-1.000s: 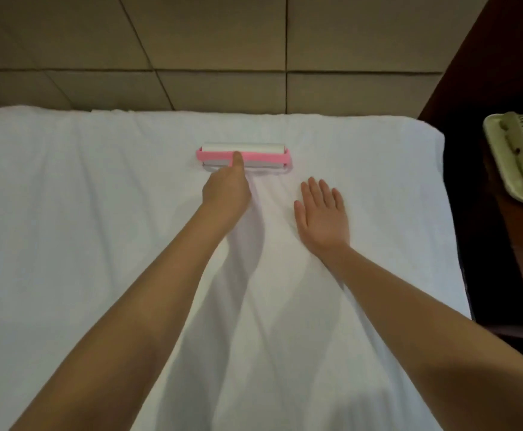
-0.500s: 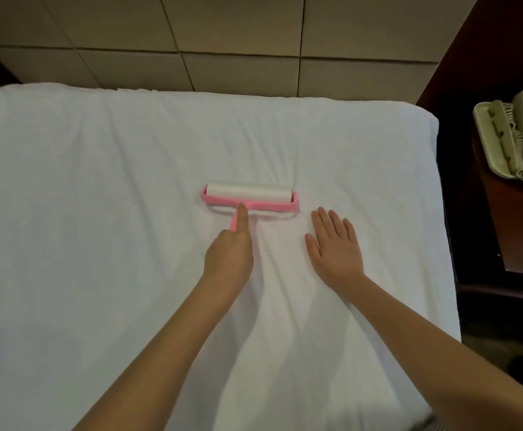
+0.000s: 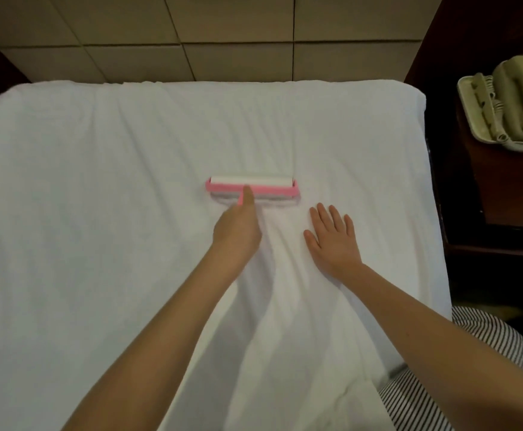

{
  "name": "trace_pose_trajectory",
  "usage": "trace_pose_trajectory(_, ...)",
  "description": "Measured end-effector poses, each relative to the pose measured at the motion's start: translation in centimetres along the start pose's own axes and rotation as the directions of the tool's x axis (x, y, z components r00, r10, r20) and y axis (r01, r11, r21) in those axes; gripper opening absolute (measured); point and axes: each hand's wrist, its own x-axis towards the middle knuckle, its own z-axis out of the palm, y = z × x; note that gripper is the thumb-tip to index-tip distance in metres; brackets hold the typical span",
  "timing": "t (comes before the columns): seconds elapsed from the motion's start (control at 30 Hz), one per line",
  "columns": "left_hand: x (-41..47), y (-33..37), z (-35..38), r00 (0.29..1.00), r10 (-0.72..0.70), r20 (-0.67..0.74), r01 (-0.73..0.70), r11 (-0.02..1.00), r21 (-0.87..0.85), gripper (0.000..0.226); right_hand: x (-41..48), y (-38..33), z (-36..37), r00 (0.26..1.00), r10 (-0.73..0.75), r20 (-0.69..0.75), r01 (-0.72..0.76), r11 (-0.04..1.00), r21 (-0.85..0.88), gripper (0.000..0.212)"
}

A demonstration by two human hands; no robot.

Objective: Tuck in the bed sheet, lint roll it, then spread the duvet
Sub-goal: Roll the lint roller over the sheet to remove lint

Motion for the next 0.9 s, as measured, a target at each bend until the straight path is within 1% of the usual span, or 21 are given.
trace_pose_trajectory(0.1, -6.4, -2.6, 1.7, 1.0, 0.007, 0.027, -0.01, 0.995, 0.099, 0.06, -1.0, -0.4, 0.5, 1.0, -0.005, -0.017, 0.005, 1.0, 0.014, 0.054)
trace_pose_trajectory(0.17, -7.5, -3.1, 2.0, 0.999, 0.022, 0.026, -0.025, 0.993, 0.115, 0.057, -1.7, -0.5, 0.6, 1.0, -0.012, -0.025, 0.013, 1.0, 0.024, 0.053)
trace_pose_trajectory(0.27, -4.1, -2.3, 1.3, 0.999, 0.036, -0.02, -0.034, 0.995, 0.089, 0.056, -3.4, -0.2, 1.1, 0.999, -0.024, -0.032, 0.024, 1.0, 0.02, 0.053)
trace_pose_trajectory(0.4, 1.6, -0.2, 0.8, 0.994, 0.061, -0.094, -0.063, 0.998, -0.02, 0.056, -6.1, 0.8, 2.2, 0.999, -0.029, -0.031, 0.029, 1.0, 0.0, 0.054)
trace_pose_trajectory(0.5, 1.6, 0.1, 1.5, 0.989, 0.079, -0.127, -0.088, 0.994, -0.068, 0.056, -7.2, 1.0, 2.8, 0.998, -0.022, -0.051, 0.022, 1.0, 0.01, 0.065)
trace_pose_trajectory(0.57, -1.3, -1.0, 2.8, 0.987, 0.071, -0.142, -0.082, 0.994, -0.073, 0.057, -7.5, 0.9, 3.1, 0.999, -0.005, -0.051, 0.006, 1.0, 0.017, 0.058)
trace_pose_trajectory(0.6, -3.3, -1.9, 3.7, 0.988, 0.063, -0.141, -0.075, 0.994, -0.075, 0.057, -7.7, 0.7, 3.3, 0.998, 0.005, -0.055, -0.004, 1.0, 0.027, 0.058)
trace_pose_trajectory(0.77, -15.4, -6.4, 7.6, 0.996, 0.028, -0.079, -0.027, 0.999, 0.017, 0.06, -8.8, -0.3, 4.4, 0.996, 0.015, -0.092, -0.009, 0.998, 0.056, 0.082)
trace_pose_trajectory(0.83, -17.2, -7.0, 7.8, 0.997, 0.031, -0.069, -0.029, 0.999, 0.026, 0.061, -9.3, -0.5, 4.4, 0.995, 0.0, -0.097, 0.006, 0.997, 0.07, 0.086)
trace_pose_trajectory(0.9, -15.9, -6.8, 7.3, 0.996, 0.035, -0.083, -0.033, 0.999, 0.021, 0.061, -10.0, -0.5, 4.4, 0.995, -0.025, -0.1, 0.033, 0.996, 0.078, 0.086)
